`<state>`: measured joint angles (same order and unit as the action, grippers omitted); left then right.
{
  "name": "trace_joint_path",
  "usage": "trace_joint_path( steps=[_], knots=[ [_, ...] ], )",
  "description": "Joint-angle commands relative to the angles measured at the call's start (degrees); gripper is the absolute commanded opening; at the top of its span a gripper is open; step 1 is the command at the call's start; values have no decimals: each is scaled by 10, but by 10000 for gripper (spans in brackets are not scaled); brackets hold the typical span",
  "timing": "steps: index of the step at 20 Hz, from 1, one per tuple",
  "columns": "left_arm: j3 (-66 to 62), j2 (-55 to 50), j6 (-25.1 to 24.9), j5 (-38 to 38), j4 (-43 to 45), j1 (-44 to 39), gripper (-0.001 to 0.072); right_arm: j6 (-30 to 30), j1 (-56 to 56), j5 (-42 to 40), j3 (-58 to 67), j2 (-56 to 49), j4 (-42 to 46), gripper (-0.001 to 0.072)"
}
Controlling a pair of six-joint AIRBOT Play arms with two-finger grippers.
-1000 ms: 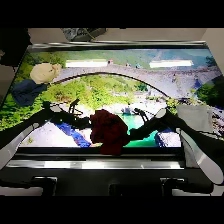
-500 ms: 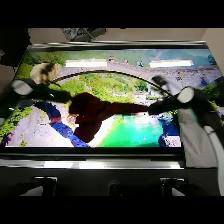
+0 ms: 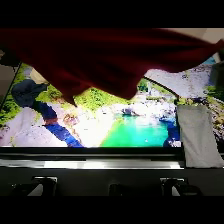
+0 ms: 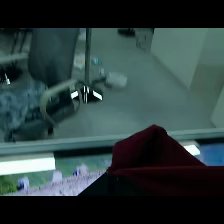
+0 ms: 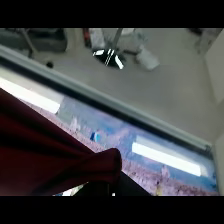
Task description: Fold the shirts.
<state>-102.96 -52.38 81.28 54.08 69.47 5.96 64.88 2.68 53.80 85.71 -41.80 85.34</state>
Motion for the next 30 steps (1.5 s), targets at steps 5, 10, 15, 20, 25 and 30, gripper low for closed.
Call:
trace_joint_path(
  steps=[5, 10, 15, 20, 25, 30],
  knots=[
    [-110, 37, 27, -29, -20, 4, 29, 1, 3, -67, 9, 89, -20, 47],
    [-98, 22, 28, 103, 11, 4, 29, 1, 3, 97, 9, 73, -8, 47],
    [90, -50, 19, 163, 10, 3, 31, -49, 3, 234, -53, -94, -7, 47],
    [293, -187, -33, -15, -16, -38, 31, -16, 3, -13, -87, -310, -8, 48],
    [295, -327, -33, -68, -41, -82, 32, 120, 3, -78, -87, -423, -68, 49],
    [288, -367, -26, -61, -93, -90, 131, 105, -40, -86, -86, -463, -113, 56]
  ],
)
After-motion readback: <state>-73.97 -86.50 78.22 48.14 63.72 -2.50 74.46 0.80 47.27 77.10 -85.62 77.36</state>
